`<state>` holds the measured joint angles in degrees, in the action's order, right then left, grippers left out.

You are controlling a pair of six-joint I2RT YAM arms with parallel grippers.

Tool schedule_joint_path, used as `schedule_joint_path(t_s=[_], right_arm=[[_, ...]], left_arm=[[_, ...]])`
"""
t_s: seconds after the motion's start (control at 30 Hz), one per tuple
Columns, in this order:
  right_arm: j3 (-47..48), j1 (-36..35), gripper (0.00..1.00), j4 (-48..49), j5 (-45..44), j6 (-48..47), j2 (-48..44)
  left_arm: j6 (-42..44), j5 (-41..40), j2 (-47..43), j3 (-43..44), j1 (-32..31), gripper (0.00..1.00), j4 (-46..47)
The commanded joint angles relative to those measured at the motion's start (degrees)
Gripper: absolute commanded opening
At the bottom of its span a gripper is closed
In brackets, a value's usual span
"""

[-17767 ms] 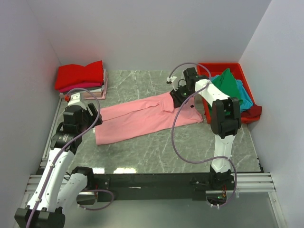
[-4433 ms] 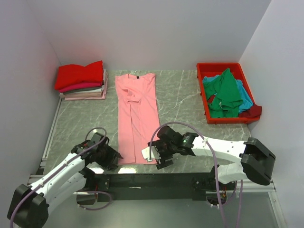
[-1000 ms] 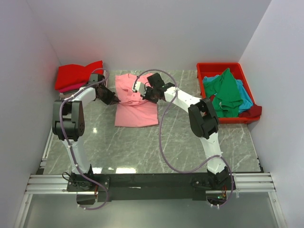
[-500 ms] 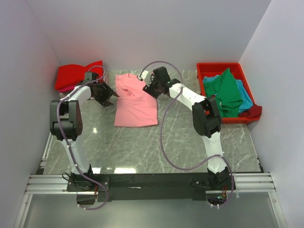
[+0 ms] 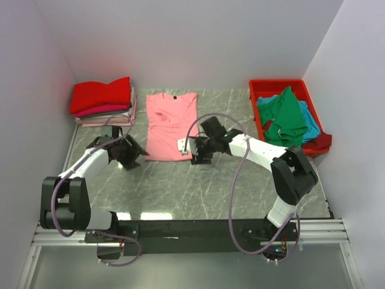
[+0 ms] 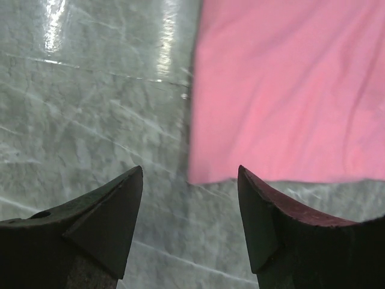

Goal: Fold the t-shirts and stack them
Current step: Fold the tshirt

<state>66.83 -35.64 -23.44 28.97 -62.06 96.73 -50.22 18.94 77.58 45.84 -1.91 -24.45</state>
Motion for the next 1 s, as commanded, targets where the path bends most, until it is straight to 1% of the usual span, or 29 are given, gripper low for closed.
schedule_joint_path(t_s=[0.0,0.13,0.3,0.47,0.6,0.63,0.67,0.7,0.73,0.77,0.8,0.83,0.87,0.9,0.93,0.97], right_arm=[[-2.93,-3.20,0.71,9.10,-7.25,0.00,1.00],[-3.28,-5.14,0.71,12.27,-12.00,1.50,3.72],[-2.75,-5.50,0.70,14.73,-17.10,2.12,7.15],[-3.37,-5.49,0.68,15.97,-18.07,1.86,8.83],[-3.28,-5.41,0.67,16.15,-17.90,1.42,8.83],[-3.11,-5.41,0.63,15.62,-17.90,1.07,9.00],[-2.93,-5.41,0.61,15.45,-17.81,0.98,9.00],[-2.93,-5.49,0.59,15.18,-17.72,0.72,9.09],[-2.84,-5.50,0.53,14.83,-17.63,0.45,9.27],[-2.32,-5.50,0.49,14.48,-17.63,0.19,9.44],[-1.97,-5.50,0.46,14.04,-17.55,0.01,9.71],[-1.44,-5.50,0.36,12.73,-17.46,-0.07,10.23],[-0.39,-5.41,0.29,11.76,-17.28,-0.08,10.50],[-0.03,-5.41,0.22,10.19,-16.59,-0.34,10.67],[0.06,-5.41,0.11,9.47,-15.88,-0.77,10.07],[-0.64,-5.41,0.04,8.94,-15.01,-1.21,9.45]], left_arm=[[-4.71,-0.83,0.37,-3.74,-1.51,0.68,3.52],[-7.87,-2.59,3.45,-3.40,-2.74,0.67,6.43],[-11.03,-3.91,9.25,-1.38,-2.92,0.66,8.10],[-12.36,-6.98,14.43,1.35,-3.01,0.63,6.96],[-13.33,-8.92,17.33,2.93,-3.01,0.57,6.52],[-13.15,-8.57,17.86,3.02,-3.01,0.52,7.04],[-13.07,-7.87,18.74,2.94,-3.01,0.39,7.31],[-12.98,-7.43,19.01,2.67,-3.01,0.33,7.66],[-12.63,-7.08,19.01,2.32,-3.01,0.27,8.62],[-12.19,-6.73,18.92,1.97,-3.01,0.17,8.89],[-11.84,-6.81,18.84,1.45,-3.01,0.14,9.06],[-11.49,-6.72,18.57,1.27,-3.01,0.12,9.07],[-10.87,-6.46,17.96,0.92,-3.01,0.06,9.41],[-10.52,-6.11,17.52,0.39,-2.92,0.03,9.68],[-10.26,-5.85,17.08,0.21,-2.92,0.01,9.94],[-9.64,-5.32,16.21,-0.05,-2.92,0.01,9.95]])
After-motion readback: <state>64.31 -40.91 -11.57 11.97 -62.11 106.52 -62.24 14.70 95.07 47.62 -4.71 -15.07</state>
